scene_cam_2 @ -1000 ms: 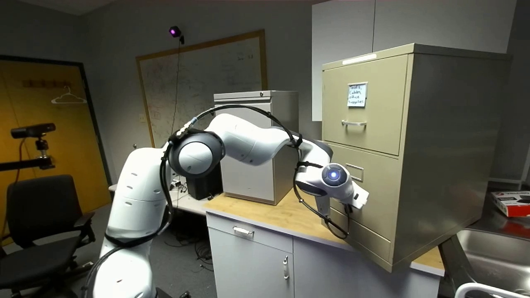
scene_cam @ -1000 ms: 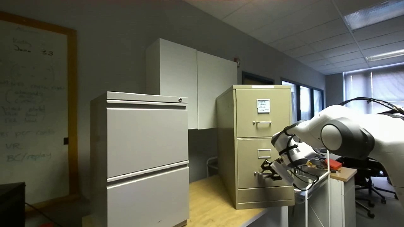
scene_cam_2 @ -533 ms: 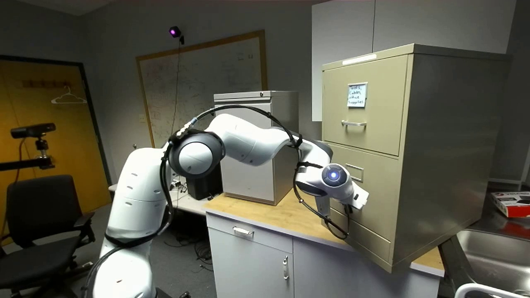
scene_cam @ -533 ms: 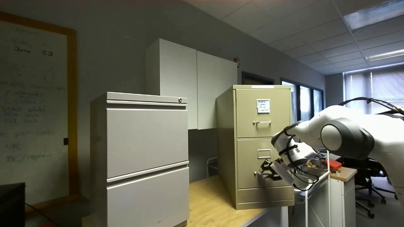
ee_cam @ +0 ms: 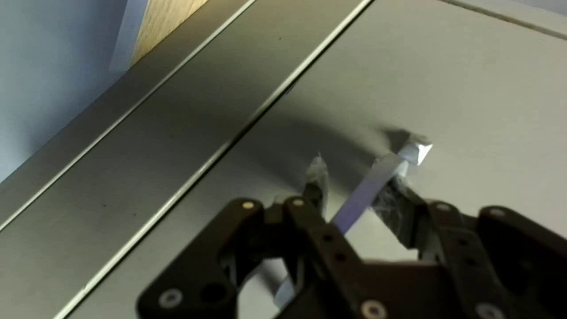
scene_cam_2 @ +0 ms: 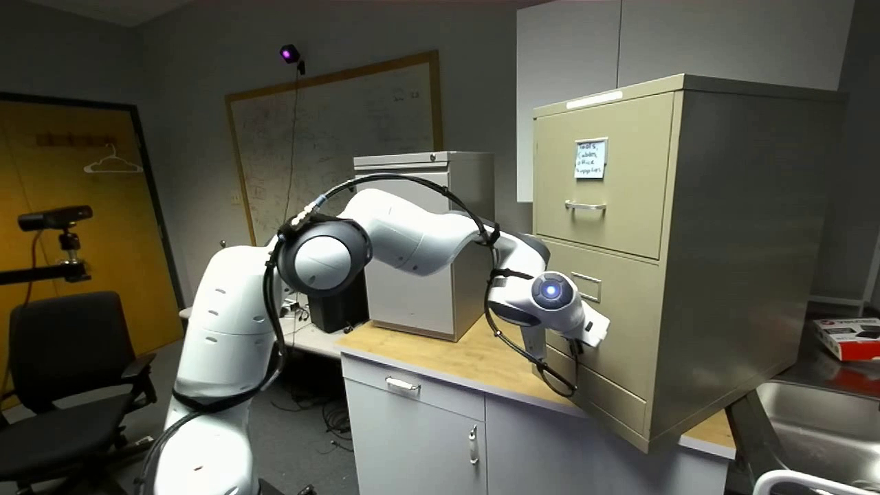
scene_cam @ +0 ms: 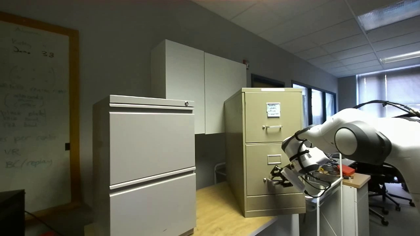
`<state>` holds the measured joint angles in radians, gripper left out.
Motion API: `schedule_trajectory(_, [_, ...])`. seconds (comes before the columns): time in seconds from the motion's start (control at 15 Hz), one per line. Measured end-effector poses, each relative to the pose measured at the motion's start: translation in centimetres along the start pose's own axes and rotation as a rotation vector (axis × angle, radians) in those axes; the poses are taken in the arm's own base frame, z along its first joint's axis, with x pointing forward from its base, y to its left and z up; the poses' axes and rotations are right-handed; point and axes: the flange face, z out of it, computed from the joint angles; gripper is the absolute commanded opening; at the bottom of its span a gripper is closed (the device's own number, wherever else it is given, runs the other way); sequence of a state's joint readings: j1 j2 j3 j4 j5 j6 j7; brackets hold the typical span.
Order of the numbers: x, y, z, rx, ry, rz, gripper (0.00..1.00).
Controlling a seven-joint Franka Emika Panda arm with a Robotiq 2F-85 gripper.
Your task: Open the bottom drawer of the cabinet at the right
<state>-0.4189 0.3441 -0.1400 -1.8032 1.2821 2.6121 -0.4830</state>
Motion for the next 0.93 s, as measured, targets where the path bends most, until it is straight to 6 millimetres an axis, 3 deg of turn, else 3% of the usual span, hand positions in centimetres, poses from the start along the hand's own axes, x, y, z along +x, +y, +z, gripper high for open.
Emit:
schedule_trajectory(0.07, [0.0,-0.1,0.0,-0.011,0.006,-0.008,0.40])
schedule_trajectory(0.27, [-0.3,-0.2,-1.0,-0.040,0.025,-0.044,0.59])
schedule_trajectory(0.6, [-5.4,-1.8,-1.4,0.002,-0.109,-0.078,0.60])
schedule_trajectory(0.93, [-5.5,-1.5,-1.7,-0.001,-0.109,-0.076,0.60])
